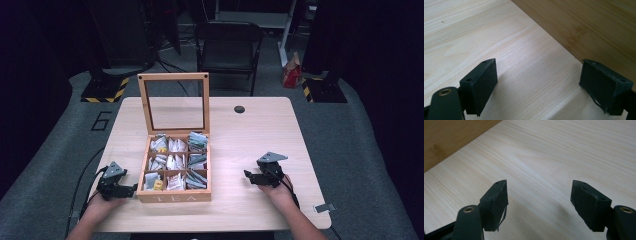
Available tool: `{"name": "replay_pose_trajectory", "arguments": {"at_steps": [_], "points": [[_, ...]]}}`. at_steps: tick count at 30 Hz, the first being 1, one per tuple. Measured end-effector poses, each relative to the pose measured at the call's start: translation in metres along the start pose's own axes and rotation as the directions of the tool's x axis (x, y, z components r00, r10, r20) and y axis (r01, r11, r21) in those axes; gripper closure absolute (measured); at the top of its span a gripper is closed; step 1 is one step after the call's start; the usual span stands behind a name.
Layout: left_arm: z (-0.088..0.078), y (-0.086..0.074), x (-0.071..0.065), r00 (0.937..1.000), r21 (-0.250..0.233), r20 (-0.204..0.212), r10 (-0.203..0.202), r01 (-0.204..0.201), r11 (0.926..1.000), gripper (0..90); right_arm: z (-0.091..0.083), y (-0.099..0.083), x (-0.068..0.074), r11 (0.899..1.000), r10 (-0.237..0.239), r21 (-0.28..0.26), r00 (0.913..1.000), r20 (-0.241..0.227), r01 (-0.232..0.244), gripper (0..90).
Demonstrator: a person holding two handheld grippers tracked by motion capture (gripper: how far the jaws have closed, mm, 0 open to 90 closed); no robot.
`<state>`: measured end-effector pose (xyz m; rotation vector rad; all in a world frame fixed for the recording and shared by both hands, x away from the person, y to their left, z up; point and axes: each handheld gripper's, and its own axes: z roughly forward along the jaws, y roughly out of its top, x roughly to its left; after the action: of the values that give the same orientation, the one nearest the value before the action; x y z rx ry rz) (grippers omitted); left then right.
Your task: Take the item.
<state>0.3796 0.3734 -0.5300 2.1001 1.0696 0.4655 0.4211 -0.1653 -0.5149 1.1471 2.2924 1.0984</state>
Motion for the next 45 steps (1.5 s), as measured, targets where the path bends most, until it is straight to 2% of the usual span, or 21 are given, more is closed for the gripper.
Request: {"name": "replay_pose_trajectory", "arguments": {"at_steps": [5,9,10,14,15,16,19,25,35,42,45], "points": [[0.000,0.000,0.000,1.0000,-0.001,0.000,-0.001,0.001,1.0000,14.0,-0.007,0.004,0.004,1.000,-0.024,-0.017,0.9997,-0.008,0.024,30.8],[0.000,0.000,0.000,1.0000,0.000,0.000,0.000,0.000,1.0000,14.0,-0.009,0.008,0.008,0.999,-0.027,-0.030,0.9994,-0.019,0.027,30.9],[0.000,0.000,0.000,1.0000,-0.001,0.000,-0.001,0.001,1.0000,14.0,-0.009,0.008,0.009,0.999,-0.014,-0.034,0.9997,-0.021,0.013,30.9],[0.000,0.000,0.000,1.0000,-0.002,0.000,-0.002,0.002,1.0000,14.0,-0.012,0.012,0.011,0.998,-0.037,-0.044,0.9990,-0.026,0.036,31.4],[0.000,0.000,0.000,1.0000,-0.001,0.000,-0.002,0.002,1.0000,14.0,-0.013,0.012,0.013,0.999,-0.021,-0.049,0.9994,-0.027,0.020,31.6],[0.000,0.000,0.000,1.0000,-0.001,0.000,-0.002,0.002,1.0000,14.0,-0.014,0.012,0.012,0.998,-0.035,-0.053,0.9989,-0.030,0.033,31.8],[0.000,0.000,0.000,1.0000,-0.002,-0.001,-0.002,0.002,1.0000,14.0,-0.015,0.013,0.012,0.999,-0.016,-0.053,0.9994,-0.032,0.014,32.4],[0.000,0.000,0.000,1.0000,0.000,0.000,0.000,0.000,1.0000,14.0,-0.019,0.016,0.014,0.998,-0.025,-0.060,0.9989,-0.039,0.023,32.8],[0.000,0.000,0.000,1.0000,-0.002,0.000,-0.002,0.002,1.0000,14.0,-0.024,0.028,0.026,0.996,-0.010,-0.086,0.9963,-0.085,0.002,33.9],[0.000,0.000,0.000,1.0000,0.000,0.000,0.001,-0.001,1.0000,14.0,-0.029,0.041,0.033,0.996,-0.031,-0.090,0.9929,-0.115,0.020,34.4],[0.000,0.000,0.000,1.0000,0.000,0.000,0.000,0.000,1.0000,14.0,-0.033,0.047,0.037,0.995,-0.025,-0.096,0.9905,-0.136,0.012,34.4]]}}
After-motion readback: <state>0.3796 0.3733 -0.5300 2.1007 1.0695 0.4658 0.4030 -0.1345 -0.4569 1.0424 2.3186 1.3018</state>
